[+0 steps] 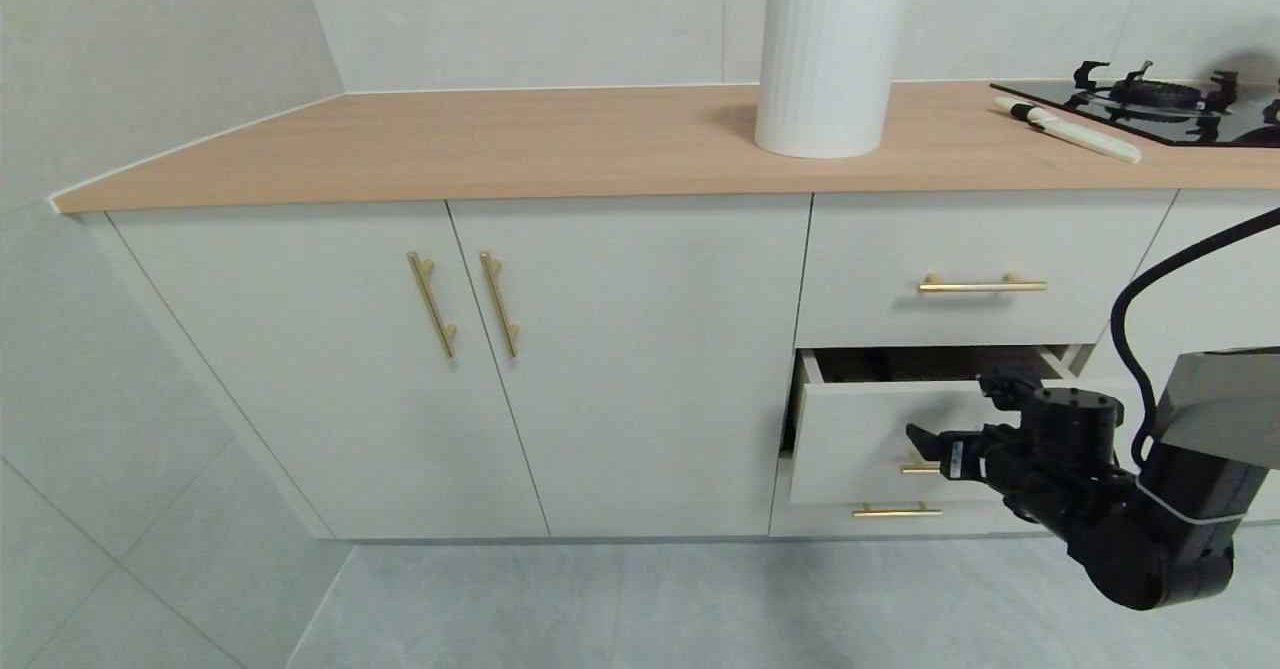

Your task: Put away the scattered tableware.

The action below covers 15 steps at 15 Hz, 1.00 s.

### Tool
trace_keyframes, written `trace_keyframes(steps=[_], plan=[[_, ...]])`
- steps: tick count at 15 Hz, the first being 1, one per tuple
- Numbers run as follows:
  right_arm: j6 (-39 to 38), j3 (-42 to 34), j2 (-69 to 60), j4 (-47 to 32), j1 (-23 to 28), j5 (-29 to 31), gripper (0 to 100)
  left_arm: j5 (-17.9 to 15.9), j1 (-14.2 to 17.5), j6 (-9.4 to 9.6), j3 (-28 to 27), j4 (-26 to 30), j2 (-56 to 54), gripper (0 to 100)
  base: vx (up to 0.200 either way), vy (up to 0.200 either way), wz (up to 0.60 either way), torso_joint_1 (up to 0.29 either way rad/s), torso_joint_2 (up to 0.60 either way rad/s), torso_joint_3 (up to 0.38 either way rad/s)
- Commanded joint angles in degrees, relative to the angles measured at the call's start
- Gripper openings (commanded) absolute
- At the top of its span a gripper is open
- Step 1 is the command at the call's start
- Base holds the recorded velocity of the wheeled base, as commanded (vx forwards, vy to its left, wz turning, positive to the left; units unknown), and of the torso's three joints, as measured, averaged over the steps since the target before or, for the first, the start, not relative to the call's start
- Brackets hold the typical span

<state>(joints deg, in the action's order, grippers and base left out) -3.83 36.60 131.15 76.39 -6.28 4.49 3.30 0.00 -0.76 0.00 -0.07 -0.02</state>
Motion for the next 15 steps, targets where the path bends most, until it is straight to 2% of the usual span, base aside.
trace_keyframes(steps=[1, 3, 8, 15], plan=[[-0.3, 2.69, 2.36, -0.19, 0.39, 0.26, 100, 0.04, 0.0, -0.04, 0.0, -0.01, 0.02, 100, 0.0, 0.0, 0.0, 0.0, 0.0, 0.0], [-0.65, 5.33, 3.06, -1.24, 0.83, 0.52, 100, 0.04, 0.0, -0.04, 0.0, -0.01, 0.02, 100, 0.0, 0.0, 0.0, 0.0, 0.0, 0.0], [-3.47, 17.46, 6.31, -5.63, 1.36, 3.95, 100, 0.04, 0.0, -0.04, 0.0, -0.01, 0.02, 100, 0.0, 0.0, 0.0, 0.0, 0.0, 0.0], [-3.47, 24.75, 7.02, -10.47, 1.44, 4.57, 100, 0.04, 0.0, -0.04, 0.0, -0.01, 0.02, 100, 0.0, 0.0, 0.0, 0.0, 0.0, 0.0]])
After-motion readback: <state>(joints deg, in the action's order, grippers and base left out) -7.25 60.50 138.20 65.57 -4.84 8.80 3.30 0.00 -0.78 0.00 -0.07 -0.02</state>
